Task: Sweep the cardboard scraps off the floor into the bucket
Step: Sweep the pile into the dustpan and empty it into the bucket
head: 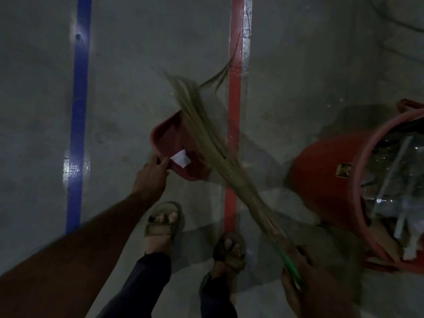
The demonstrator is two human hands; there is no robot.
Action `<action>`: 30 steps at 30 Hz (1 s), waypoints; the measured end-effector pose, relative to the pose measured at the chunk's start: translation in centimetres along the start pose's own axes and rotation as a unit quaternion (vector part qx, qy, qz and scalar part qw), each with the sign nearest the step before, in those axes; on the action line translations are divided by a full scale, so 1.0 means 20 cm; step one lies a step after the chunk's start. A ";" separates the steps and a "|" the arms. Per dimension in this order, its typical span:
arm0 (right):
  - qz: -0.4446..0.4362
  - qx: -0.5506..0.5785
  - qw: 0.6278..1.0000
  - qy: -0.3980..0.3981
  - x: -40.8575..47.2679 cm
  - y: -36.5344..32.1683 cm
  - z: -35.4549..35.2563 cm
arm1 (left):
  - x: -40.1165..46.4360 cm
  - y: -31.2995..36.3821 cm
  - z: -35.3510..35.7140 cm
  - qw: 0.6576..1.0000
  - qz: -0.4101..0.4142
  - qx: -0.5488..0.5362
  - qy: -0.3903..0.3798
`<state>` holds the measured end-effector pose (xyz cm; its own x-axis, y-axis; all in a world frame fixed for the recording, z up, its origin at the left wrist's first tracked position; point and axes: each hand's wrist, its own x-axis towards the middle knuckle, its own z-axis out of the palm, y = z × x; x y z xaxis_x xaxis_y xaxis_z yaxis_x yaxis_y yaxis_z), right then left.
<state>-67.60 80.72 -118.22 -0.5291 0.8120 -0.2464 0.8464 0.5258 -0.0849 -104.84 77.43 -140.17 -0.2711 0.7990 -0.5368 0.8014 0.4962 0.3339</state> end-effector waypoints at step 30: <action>0.053 0.209 0.971 -0.108 0.53 0.03 0.38 | 0.70 -0.22 -0.38 0.994 0.098 0.011 0.044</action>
<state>-72.30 87.66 -128.22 -0.4500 0.7607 -0.4678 0.8705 0.2566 -0.4200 -116.13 89.01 -143.21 -0.1533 0.9069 -0.3926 0.8545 0.3212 0.4083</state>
